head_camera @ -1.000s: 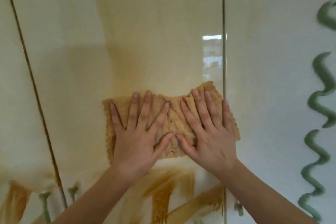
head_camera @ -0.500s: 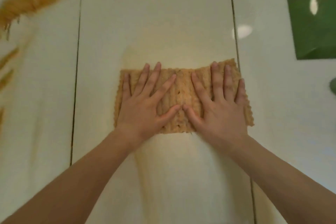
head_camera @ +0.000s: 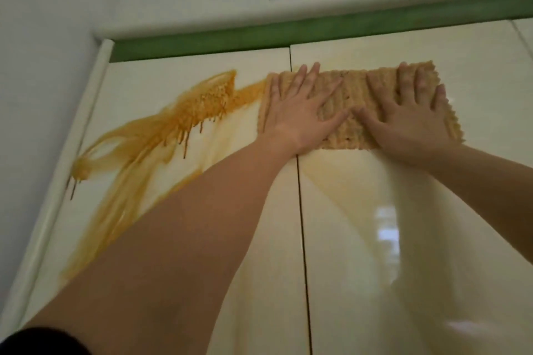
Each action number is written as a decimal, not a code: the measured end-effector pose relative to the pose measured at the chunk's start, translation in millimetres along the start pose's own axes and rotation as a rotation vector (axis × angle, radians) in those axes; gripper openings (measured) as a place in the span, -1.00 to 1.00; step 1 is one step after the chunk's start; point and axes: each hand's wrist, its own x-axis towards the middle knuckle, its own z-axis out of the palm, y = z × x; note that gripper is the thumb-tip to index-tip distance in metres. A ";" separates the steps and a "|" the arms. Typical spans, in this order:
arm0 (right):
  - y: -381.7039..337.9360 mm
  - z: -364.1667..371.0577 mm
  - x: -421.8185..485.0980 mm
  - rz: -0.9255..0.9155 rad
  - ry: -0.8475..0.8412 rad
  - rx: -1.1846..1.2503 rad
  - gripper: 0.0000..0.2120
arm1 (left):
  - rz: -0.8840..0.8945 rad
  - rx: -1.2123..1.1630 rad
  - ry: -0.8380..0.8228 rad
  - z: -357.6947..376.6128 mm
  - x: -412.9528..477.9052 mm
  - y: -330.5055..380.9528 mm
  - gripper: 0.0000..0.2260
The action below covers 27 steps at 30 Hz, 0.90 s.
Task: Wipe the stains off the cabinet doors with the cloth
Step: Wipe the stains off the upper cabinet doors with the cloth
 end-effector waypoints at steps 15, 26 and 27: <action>-331.4 45.6 56.7 -0.228 0.030 0.019 -0.26 | -0.199 0.056 0.007 -32.3 -79.5 -325.1 -0.36; -343.6 70.6 -74.2 -0.369 -0.005 0.037 -0.27 | -0.272 0.066 -0.034 -16.2 -237.1 -286.9 -0.37; -338.2 72.5 -95.2 -0.380 -0.020 0.044 -0.27 | -0.279 0.057 -0.045 -14.9 -256.7 -274.6 -0.37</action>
